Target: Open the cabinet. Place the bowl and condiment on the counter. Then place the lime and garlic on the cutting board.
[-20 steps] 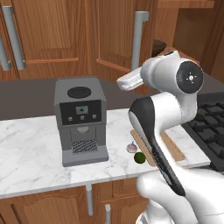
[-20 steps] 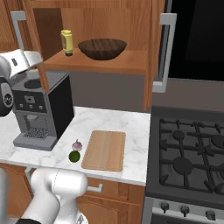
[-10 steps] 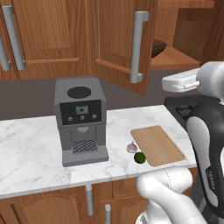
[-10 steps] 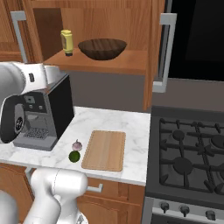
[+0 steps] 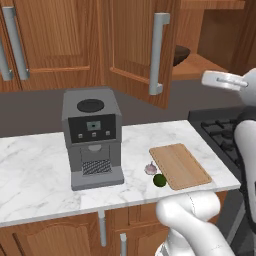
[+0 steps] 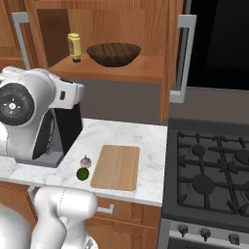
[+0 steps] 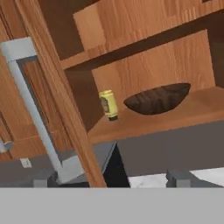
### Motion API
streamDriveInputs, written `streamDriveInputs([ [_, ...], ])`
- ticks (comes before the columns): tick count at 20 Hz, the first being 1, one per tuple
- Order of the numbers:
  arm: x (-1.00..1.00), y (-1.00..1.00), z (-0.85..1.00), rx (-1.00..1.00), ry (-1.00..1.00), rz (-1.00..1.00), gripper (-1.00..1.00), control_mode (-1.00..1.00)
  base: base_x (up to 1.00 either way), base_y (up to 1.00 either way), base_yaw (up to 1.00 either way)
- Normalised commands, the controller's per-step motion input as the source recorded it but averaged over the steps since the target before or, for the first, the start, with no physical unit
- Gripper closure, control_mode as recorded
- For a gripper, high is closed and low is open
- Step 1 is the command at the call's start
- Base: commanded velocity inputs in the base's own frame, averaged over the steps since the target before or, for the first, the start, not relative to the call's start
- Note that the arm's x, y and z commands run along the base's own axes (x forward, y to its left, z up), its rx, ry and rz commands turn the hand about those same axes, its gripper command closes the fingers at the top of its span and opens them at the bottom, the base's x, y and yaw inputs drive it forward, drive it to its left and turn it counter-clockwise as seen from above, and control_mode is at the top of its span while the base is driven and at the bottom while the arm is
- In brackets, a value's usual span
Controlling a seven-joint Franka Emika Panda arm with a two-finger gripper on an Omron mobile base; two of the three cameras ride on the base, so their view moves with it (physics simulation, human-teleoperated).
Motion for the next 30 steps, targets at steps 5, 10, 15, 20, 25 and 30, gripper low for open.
streamDriveInputs([
  [5,0.69,-0.04,0.00,0.72,0.38,0.03,-1.00,-1.00,0.00,0.00,0.00],
  [10,0.64,0.00,0.00,0.53,0.36,0.12,-1.00,-1.00,0.00,0.00,0.00],
  [15,0.95,0.38,-0.04,0.29,0.32,0.17,-1.00,-1.00,0.00,0.00,0.00],
  [20,0.50,0.89,-0.10,0.06,0.18,0.25,-1.00,-1.00,0.00,0.00,0.00],
  [25,-0.19,1.00,0.00,-0.03,0.00,0.21,-1.00,-1.00,0.00,0.00,0.00],
  [30,-0.02,1.00,-0.22,-0.02,0.00,0.12,-1.00,-1.00,0.00,0.00,0.00],
])
